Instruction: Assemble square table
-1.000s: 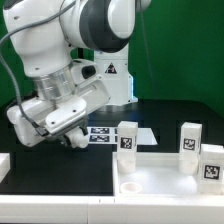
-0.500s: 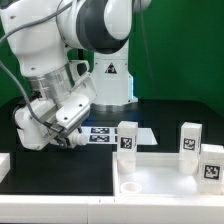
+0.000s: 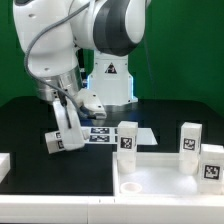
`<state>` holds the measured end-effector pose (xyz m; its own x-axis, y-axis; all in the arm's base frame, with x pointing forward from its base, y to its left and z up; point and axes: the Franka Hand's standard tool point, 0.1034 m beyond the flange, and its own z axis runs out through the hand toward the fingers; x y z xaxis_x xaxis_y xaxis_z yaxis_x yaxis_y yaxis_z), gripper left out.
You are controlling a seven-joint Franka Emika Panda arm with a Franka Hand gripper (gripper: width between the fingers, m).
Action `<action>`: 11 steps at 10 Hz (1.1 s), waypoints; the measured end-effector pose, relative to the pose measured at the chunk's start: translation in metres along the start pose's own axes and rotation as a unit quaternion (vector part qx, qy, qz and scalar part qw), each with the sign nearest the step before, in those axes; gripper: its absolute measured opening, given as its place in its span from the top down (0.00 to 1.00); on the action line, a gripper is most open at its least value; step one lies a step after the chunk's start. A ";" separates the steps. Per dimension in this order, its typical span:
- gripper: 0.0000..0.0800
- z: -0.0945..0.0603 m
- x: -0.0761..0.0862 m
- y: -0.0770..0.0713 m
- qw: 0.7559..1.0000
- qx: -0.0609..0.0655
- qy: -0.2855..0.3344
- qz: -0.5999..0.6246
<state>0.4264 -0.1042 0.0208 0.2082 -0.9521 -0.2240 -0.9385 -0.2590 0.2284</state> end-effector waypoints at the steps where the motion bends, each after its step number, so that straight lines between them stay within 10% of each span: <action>1: 0.64 0.000 0.001 0.000 1.000 -0.001 0.001 -0.015; 11: 0.64 -0.008 0.002 -0.005 0.900 -0.003 0.044 -0.434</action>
Offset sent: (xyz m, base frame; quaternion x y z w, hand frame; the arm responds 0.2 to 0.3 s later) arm 0.0000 0.0000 0.0000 0.0000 0.0000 -0.1938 0.9810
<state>0.4333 -0.1064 0.0265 0.8835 -0.4001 -0.2437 -0.4105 -0.9118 0.0088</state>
